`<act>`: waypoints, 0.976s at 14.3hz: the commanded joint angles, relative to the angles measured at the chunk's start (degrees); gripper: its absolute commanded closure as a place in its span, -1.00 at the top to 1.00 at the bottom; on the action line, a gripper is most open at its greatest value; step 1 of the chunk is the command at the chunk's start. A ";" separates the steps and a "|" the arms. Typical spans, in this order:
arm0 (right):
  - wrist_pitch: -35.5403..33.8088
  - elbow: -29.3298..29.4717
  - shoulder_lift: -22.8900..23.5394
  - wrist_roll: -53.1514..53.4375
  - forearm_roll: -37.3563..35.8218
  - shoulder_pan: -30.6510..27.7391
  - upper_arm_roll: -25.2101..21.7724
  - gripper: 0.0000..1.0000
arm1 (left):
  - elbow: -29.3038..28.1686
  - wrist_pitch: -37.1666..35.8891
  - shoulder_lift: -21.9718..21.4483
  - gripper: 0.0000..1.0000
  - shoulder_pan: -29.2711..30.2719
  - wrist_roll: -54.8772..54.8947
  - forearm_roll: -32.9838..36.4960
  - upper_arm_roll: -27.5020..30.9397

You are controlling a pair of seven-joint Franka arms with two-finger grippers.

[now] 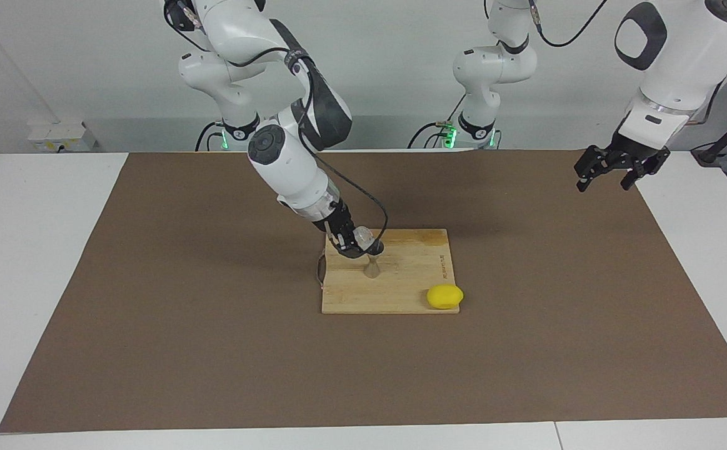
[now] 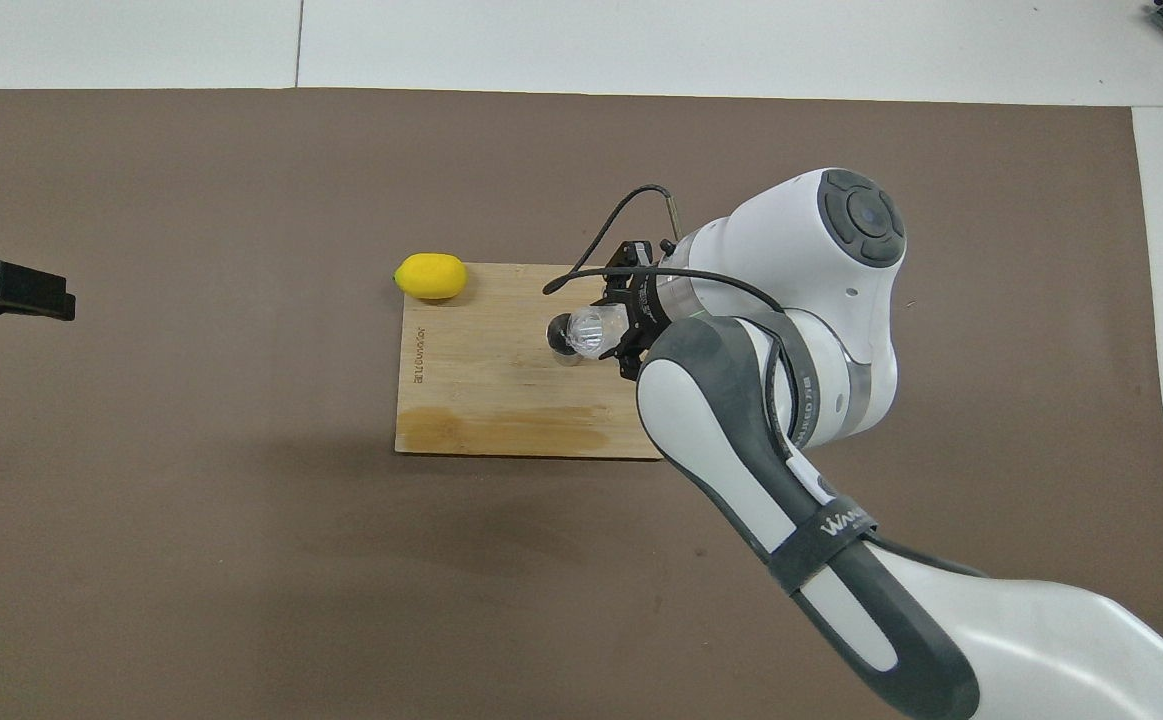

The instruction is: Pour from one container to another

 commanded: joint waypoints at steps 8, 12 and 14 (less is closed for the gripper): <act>0.73 1.06 0.61 2.74 -3.28 0.27 -0.03 -1.00 | 0.95 -2.95 -1.23 1.00 -0.04 -0.93 1.00 -0.11; 0.55 1.58 0.70 3.53 -4.42 0.36 0.06 -1.00 | 1.04 -2.86 -1.23 1.00 -0.04 -0.93 1.00 -0.20; 0.46 2.11 0.88 3.89 -4.42 0.36 0.14 -1.00 | 1.04 -2.95 -1.23 1.00 -0.04 -0.93 1.00 -0.29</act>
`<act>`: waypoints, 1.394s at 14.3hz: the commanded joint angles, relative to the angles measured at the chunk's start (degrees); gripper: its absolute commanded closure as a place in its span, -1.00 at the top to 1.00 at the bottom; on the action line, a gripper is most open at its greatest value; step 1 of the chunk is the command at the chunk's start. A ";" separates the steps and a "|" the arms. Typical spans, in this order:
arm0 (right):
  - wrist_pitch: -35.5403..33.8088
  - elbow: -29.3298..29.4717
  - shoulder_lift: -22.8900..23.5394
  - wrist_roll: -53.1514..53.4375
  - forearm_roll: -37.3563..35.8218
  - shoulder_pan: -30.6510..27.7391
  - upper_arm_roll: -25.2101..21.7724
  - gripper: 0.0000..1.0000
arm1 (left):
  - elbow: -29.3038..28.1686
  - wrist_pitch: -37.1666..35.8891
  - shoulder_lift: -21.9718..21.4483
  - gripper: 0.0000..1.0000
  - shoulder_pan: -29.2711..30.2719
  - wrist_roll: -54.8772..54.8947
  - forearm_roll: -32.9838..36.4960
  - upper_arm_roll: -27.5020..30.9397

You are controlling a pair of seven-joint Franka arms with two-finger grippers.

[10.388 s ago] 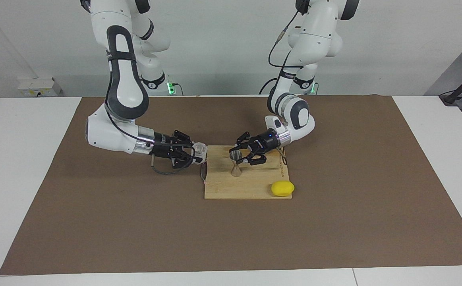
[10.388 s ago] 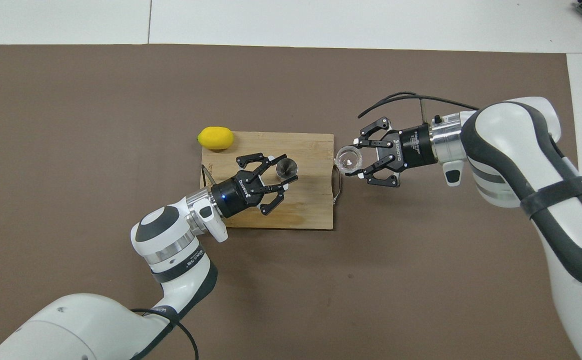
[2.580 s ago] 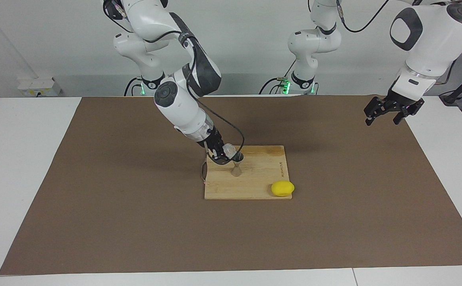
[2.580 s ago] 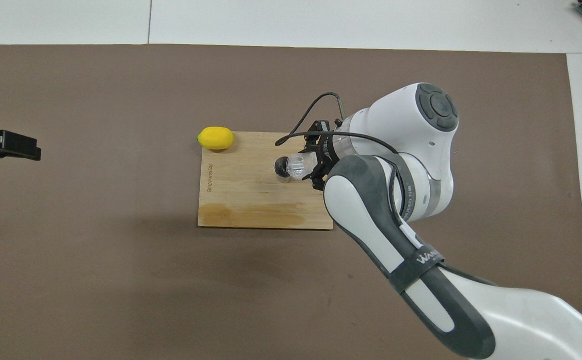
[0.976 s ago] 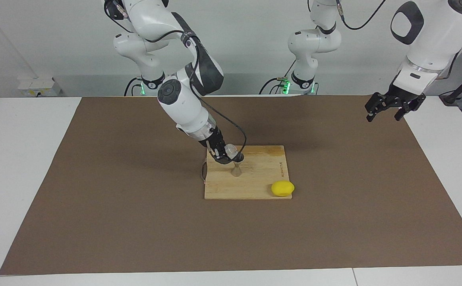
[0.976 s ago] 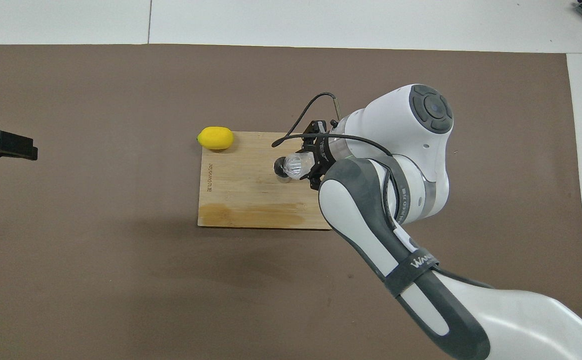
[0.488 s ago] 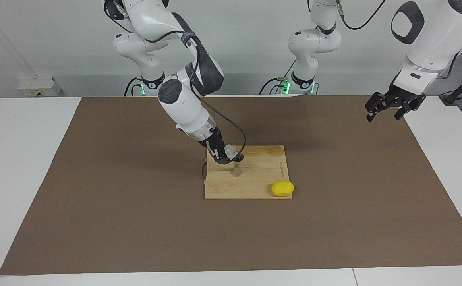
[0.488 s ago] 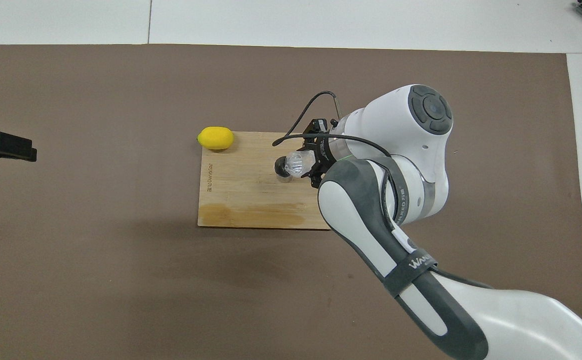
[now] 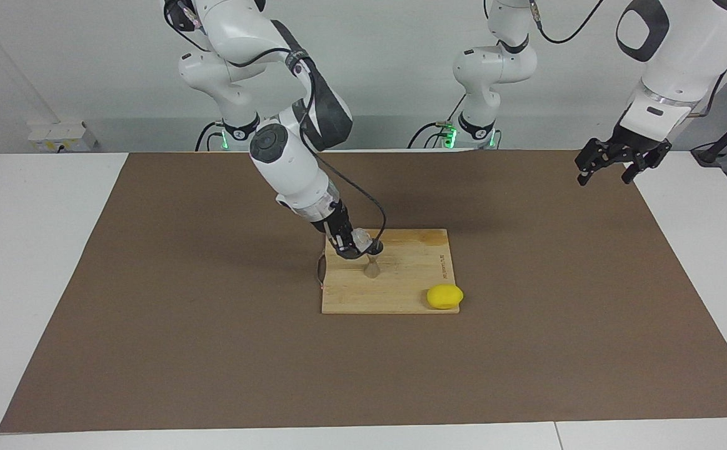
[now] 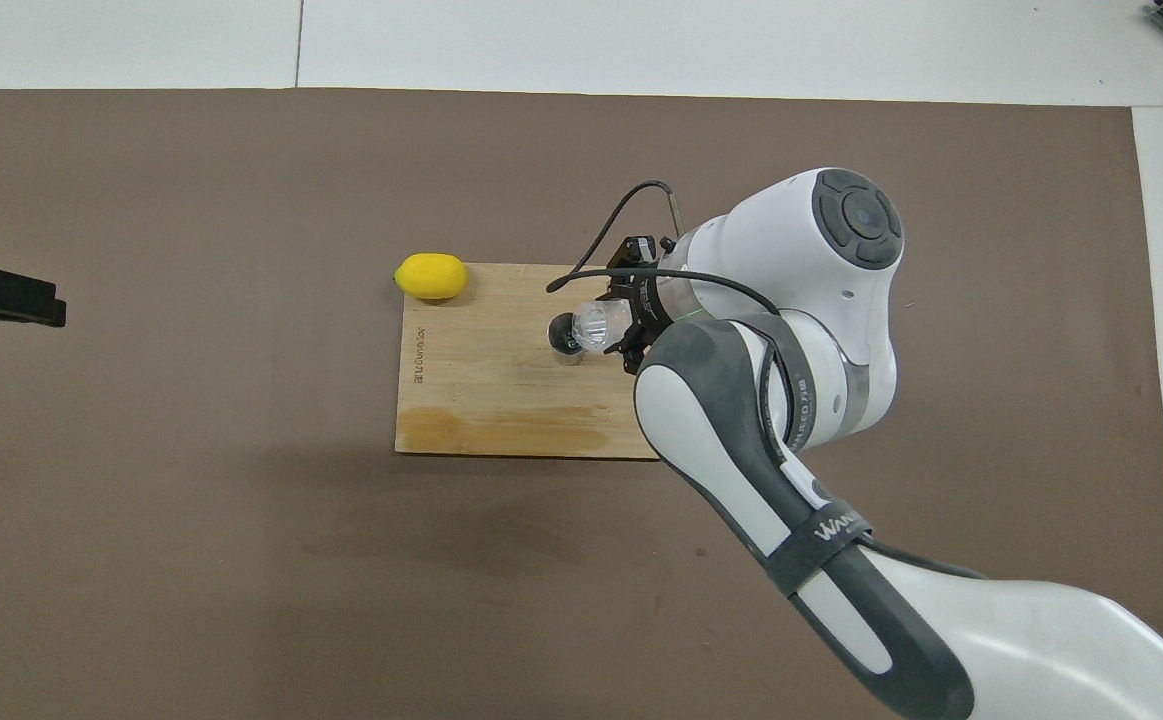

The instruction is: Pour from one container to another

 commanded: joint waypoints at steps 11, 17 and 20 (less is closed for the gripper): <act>-0.18 1.43 0.66 2.18 1.93 -1.26 0.22 -1.00 | 0.70 -1.18 -0.22 1.00 -0.12 -0.92 1.00 -0.21; -0.45 0.91 -0.75 -0.97 11.84 -5.29 0.39 -1.00 | 0.70 -1.10 -0.30 1.00 -0.12 -0.92 1.00 -0.21; -2.81 0.99 -0.84 -6.77 20.80 -9.33 0.48 -1.00 | 0.70 -1.10 -0.30 1.00 -0.12 -0.92 1.00 -0.12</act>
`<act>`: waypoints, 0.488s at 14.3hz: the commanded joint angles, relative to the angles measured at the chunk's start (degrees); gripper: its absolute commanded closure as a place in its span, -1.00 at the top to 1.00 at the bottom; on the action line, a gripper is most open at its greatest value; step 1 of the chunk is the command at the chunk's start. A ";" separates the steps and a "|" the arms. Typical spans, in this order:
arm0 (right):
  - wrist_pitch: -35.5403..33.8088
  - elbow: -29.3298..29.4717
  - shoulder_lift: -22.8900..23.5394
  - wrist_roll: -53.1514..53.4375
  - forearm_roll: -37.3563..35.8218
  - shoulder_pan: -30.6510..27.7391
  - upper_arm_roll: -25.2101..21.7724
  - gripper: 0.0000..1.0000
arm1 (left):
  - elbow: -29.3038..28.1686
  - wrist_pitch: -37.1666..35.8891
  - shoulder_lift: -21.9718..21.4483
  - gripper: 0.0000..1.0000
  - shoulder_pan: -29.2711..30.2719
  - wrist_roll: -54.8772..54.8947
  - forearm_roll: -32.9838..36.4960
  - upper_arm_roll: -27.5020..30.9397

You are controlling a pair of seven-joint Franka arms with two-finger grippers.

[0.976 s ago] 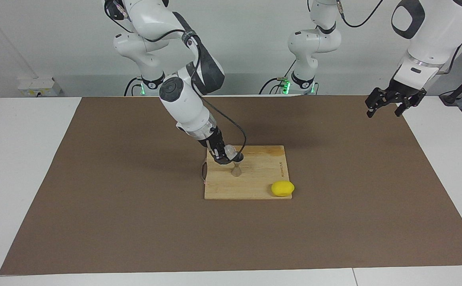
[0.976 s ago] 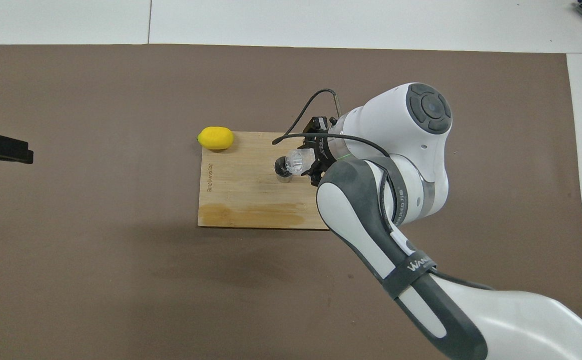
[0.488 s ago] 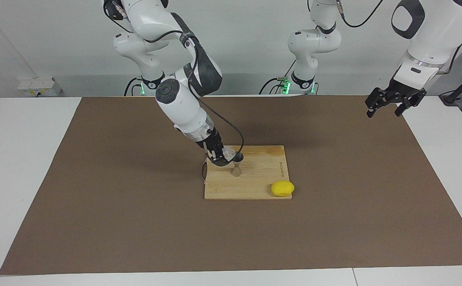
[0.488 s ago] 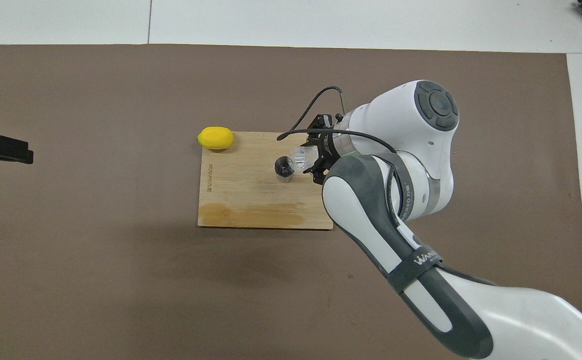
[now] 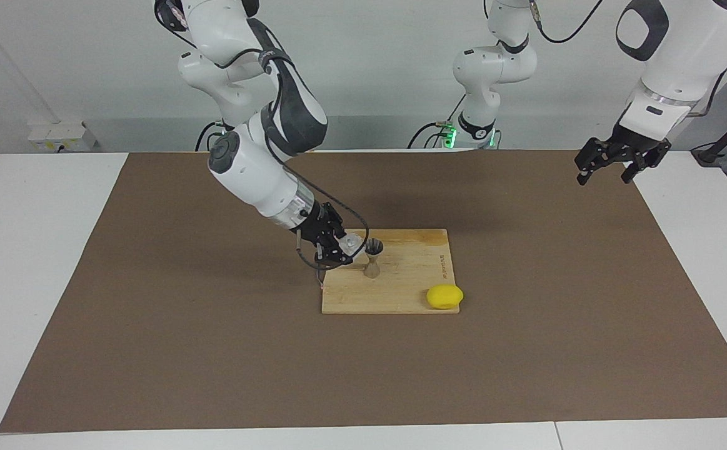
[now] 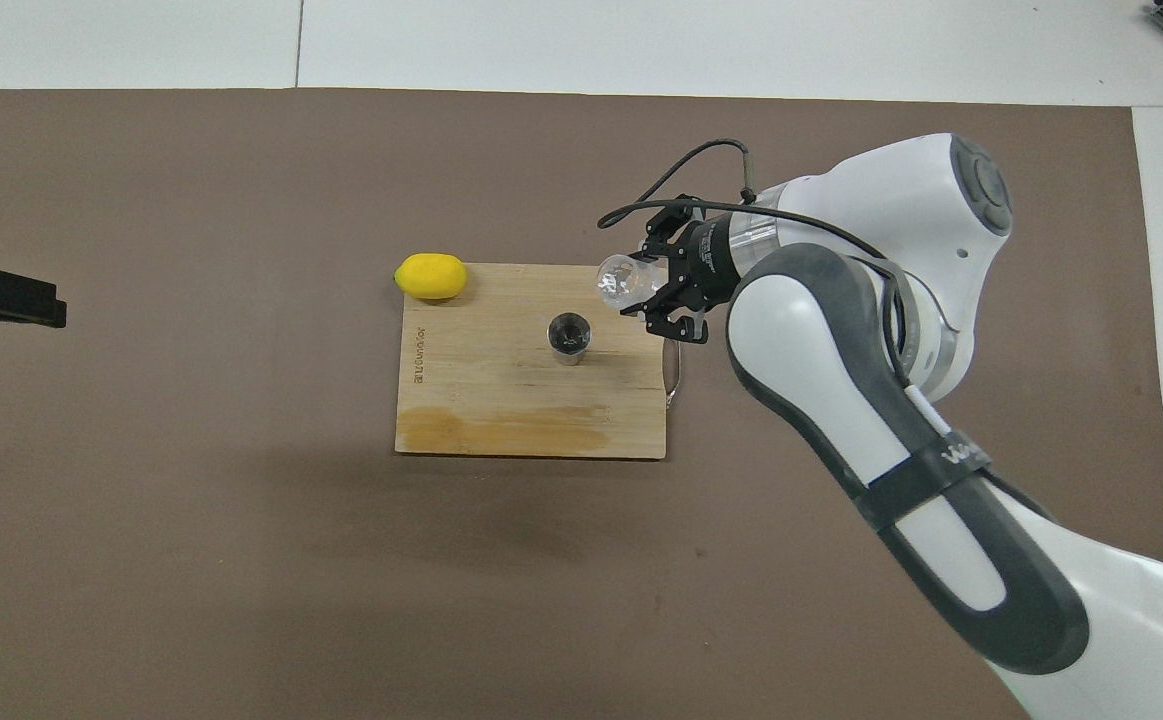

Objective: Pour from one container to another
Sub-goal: 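Carry the glass cup back toward its start spot with the right gripper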

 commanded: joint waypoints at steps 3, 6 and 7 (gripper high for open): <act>-4.69 -1.98 -1.73 -11.27 11.91 -8.25 0.75 -1.00 | 0.70 -1.00 -0.27 1.00 -0.12 -0.91 1.00 -0.16; -5.58 -5.57 -3.22 -17.25 16.83 -13.17 0.75 -1.00 | 0.70 -1.09 -0.27 1.00 -0.12 -0.91 1.00 -0.16; -5.75 -6.81 -3.48 -19.27 19.11 -14.93 0.75 -1.00 | 0.70 -1.00 -0.27 1.00 -0.12 -0.91 1.00 -0.16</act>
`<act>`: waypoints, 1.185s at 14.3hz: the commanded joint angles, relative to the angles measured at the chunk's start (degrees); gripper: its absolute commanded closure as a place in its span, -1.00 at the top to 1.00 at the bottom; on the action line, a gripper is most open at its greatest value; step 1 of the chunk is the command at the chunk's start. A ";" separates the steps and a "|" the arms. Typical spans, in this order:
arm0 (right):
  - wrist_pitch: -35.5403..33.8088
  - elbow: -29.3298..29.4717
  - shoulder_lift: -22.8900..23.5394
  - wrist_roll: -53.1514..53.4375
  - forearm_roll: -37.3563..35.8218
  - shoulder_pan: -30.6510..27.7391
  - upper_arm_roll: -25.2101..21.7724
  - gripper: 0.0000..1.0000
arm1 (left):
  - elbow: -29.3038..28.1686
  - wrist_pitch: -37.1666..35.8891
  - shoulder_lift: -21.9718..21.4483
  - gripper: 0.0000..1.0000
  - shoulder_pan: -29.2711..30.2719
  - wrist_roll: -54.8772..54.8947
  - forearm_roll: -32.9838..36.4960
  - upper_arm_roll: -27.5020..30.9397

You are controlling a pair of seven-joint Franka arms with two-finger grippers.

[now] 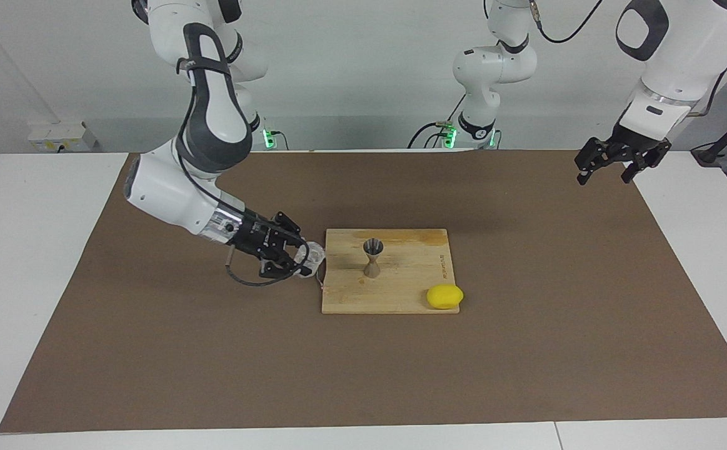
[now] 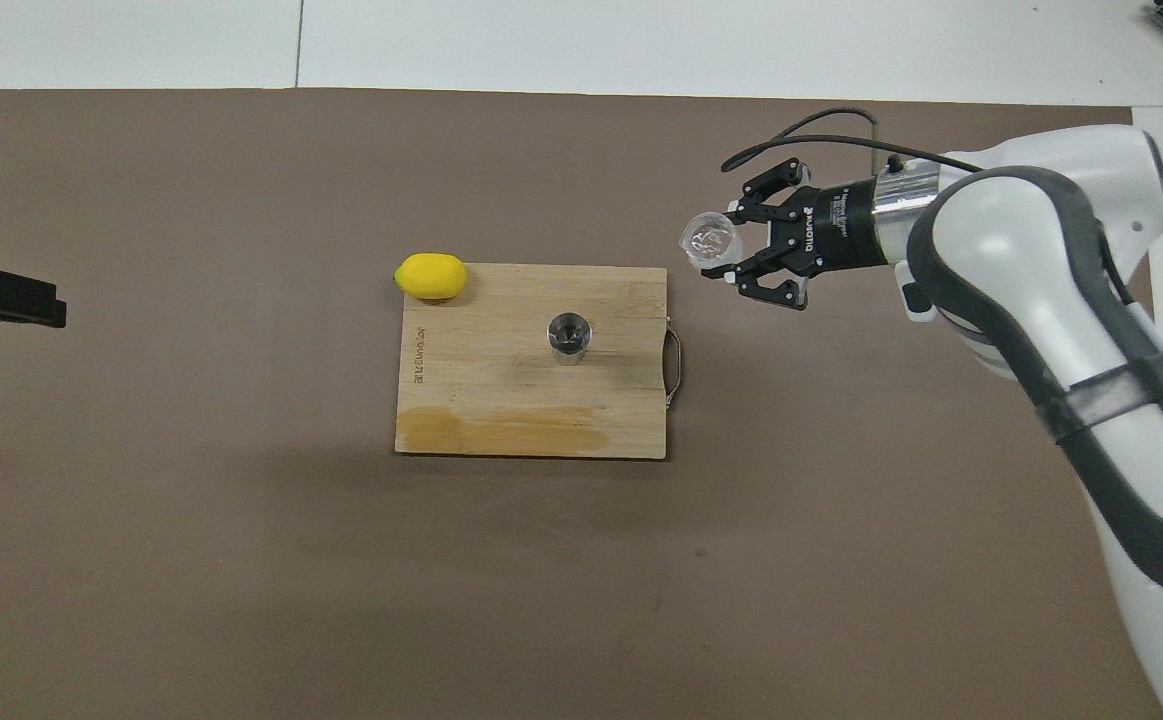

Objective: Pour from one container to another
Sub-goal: 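Carry the glass cup back toward its start spot with the right gripper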

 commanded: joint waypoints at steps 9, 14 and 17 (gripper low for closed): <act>-13.94 -7.23 2.21 -22.75 15.59 -13.36 0.91 -1.00 | 0.78 -1.00 -0.25 1.00 -0.12 -0.90 1.00 -0.07; -17.82 -7.67 5.91 -28.55 14.89 -17.14 0.91 -1.00 | 0.78 -0.91 -0.25 1.00 -0.12 -0.90 1.00 -0.16; -18.00 -9.08 7.84 -30.32 14.63 -19.60 0.82 -1.00 | 0.69 -0.91 -0.25 1.00 -0.12 -0.99 1.00 -0.16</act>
